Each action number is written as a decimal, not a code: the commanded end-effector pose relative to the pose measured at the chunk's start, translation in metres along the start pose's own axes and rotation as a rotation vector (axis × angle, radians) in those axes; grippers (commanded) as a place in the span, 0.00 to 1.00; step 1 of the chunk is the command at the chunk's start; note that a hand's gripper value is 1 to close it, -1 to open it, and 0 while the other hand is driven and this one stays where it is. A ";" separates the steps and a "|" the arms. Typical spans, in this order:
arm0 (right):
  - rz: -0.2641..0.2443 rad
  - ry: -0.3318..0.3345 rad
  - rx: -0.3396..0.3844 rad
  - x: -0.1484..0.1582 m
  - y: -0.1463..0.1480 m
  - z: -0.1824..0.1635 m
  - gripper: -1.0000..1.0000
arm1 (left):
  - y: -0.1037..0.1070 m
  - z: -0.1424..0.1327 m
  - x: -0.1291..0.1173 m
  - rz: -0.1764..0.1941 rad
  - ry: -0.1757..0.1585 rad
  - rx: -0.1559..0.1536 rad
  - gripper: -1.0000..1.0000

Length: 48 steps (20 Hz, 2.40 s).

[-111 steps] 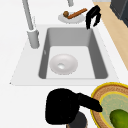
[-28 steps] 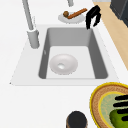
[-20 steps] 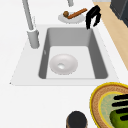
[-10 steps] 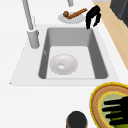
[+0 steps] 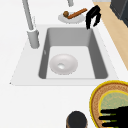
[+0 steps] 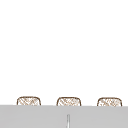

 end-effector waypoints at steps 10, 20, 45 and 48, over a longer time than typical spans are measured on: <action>0.000 0.000 0.000 0.000 0.000 0.000 0.50 | 0.012 0.002 -0.010 -0.092 0.013 -0.017 1.00; 0.000 0.000 0.000 0.000 0.000 0.000 0.50 | 0.023 -0.004 -0.001 -0.170 0.019 -0.028 1.00; 0.000 0.000 0.000 0.000 0.000 0.000 0.50 | 0.122 -0.122 0.005 -0.190 0.130 -0.025 1.00; 0.000 0.000 0.000 0.000 0.000 0.000 0.50 | 0.129 -0.136 0.006 -0.196 0.135 -0.019 1.00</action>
